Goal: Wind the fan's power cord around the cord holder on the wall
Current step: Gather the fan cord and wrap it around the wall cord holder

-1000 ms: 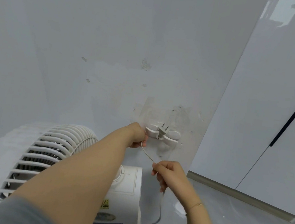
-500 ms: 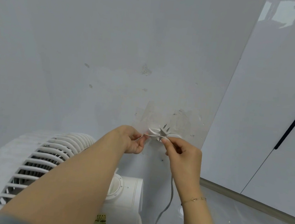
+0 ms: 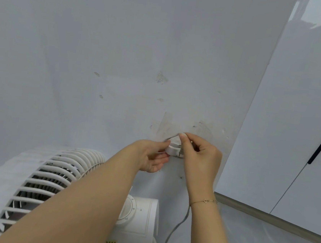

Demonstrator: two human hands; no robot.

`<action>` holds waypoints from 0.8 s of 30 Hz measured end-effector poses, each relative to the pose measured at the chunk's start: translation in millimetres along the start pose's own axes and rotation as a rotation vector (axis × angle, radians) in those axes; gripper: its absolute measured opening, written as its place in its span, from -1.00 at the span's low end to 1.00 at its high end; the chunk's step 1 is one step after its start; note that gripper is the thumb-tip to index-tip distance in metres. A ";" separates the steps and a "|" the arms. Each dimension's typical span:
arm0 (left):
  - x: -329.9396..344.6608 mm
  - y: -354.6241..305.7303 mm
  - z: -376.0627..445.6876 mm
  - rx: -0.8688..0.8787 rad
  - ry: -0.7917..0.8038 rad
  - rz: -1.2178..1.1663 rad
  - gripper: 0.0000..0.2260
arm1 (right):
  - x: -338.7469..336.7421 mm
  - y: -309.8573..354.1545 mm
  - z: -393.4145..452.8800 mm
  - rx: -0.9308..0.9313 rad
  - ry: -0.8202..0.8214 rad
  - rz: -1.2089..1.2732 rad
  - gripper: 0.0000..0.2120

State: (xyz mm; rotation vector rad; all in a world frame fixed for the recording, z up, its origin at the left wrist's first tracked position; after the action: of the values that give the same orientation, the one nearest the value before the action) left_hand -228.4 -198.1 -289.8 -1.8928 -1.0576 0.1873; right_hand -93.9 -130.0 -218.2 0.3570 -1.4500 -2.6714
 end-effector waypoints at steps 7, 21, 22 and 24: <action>-2.0 -4.7 3.9 0.037 0.041 0.057 -0.98 | 4.3 -0.4 3.1 0.020 -0.036 0.001 -0.90; 10.6 -6.5 6.1 0.101 -0.081 0.181 -0.72 | -4.9 -38.0 6.2 0.395 -0.081 0.363 -0.81; 9.6 -7.6 6.9 0.117 -0.107 0.177 -0.73 | -6.9 -41.3 6.0 0.447 -0.084 0.420 -0.82; 9.8 -9.1 6.0 0.128 -0.119 0.178 -0.78 | -8.3 -45.6 5.9 0.504 -0.075 0.494 -0.84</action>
State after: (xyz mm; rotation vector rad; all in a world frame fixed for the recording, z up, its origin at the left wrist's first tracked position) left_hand -230.8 -185.2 -283.3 -1.8771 -0.9315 0.4637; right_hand -85.5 -98.7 -251.7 -0.0764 -1.9230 -1.9408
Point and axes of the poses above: each hand's wrist, its own z-axis towards the middle knuckle, its own x-axis out of the palm, y = z × x, the point moved 8 cm from there along z, towards the middle knuckle, and after that the axes turned 7 degrees about -z, right-handed, at the moved point
